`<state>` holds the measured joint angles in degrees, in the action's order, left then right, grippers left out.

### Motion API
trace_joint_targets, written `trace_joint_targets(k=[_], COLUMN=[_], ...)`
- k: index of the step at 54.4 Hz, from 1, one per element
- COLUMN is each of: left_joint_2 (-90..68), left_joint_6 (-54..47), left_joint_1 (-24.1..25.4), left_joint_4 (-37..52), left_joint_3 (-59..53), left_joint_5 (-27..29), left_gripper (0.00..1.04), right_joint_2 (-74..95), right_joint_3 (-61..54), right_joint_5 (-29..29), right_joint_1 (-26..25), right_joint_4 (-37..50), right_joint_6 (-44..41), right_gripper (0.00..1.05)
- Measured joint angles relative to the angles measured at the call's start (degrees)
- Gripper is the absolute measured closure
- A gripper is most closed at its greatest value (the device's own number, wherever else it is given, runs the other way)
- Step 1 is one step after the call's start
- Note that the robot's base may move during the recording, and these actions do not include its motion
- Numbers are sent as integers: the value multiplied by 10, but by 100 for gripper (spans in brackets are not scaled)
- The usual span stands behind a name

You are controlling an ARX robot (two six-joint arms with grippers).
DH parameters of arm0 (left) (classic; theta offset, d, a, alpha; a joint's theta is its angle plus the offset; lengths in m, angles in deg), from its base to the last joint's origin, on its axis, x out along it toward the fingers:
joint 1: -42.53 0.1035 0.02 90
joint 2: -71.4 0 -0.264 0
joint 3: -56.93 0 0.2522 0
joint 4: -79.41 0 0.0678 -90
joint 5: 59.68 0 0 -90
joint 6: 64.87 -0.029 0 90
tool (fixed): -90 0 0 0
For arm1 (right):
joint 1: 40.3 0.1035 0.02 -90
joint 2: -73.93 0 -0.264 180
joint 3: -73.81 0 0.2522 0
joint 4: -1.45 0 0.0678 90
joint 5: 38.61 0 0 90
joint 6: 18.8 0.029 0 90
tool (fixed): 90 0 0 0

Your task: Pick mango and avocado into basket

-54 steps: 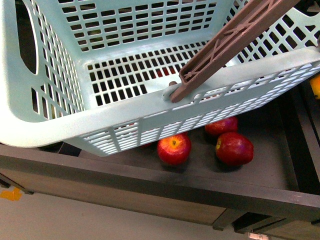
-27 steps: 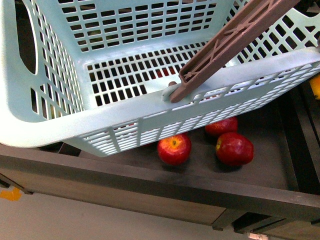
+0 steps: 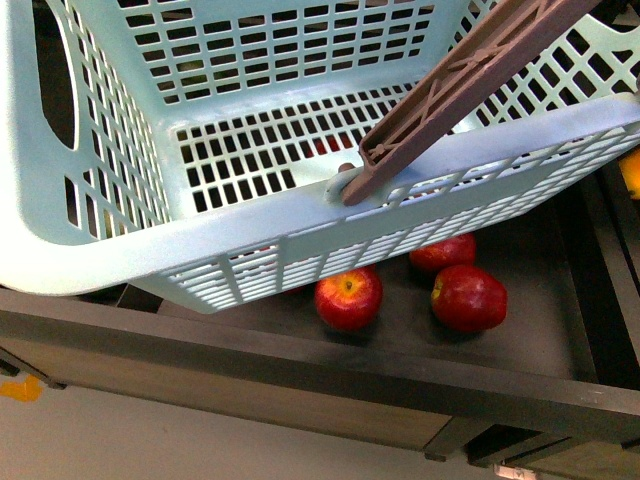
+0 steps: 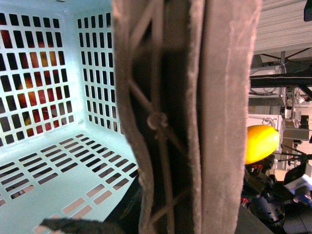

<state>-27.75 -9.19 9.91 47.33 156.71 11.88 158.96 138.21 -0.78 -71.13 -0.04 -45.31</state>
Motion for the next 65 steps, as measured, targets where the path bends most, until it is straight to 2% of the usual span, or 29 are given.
trace_joint_targets(k=[6,13,16,23,30,40,52,57,65], left_joint_2=[0,0,0,0,0,0,0,-5,-5], left_joint_6=[0,0,0,0,0,0,0,-1,-3], left_joint_1=[0,0,0,0,0,0,0,0,0], left_joint_4=[0,0,0,0,0,0,0,-1,0], left_joint_3=[0,0,0,0,0,0,0,0,0], left_joint_5=[0,0,0,0,0,0,0,2,5], left_gripper=[89,89,89,89,89,89,89,89,89], right_joint_2=[-23,-37,-36,-27,-11,11,35,35,21], right_joint_3=[-17,-25,-23,-14,-8,-7,-10,-14,-18], right_joint_5=[18,73,108,170,213,245,300,325,416], right_joint_1=[48,141,186,257,313,351,384,388,359], right_joint_4=[37,79,84,85,99,101,115,119,126], right_joint_6=[39,90,99,103,111,112,114,123,168], right_gripper=[43,43,43,43,43,42,7,9,9])
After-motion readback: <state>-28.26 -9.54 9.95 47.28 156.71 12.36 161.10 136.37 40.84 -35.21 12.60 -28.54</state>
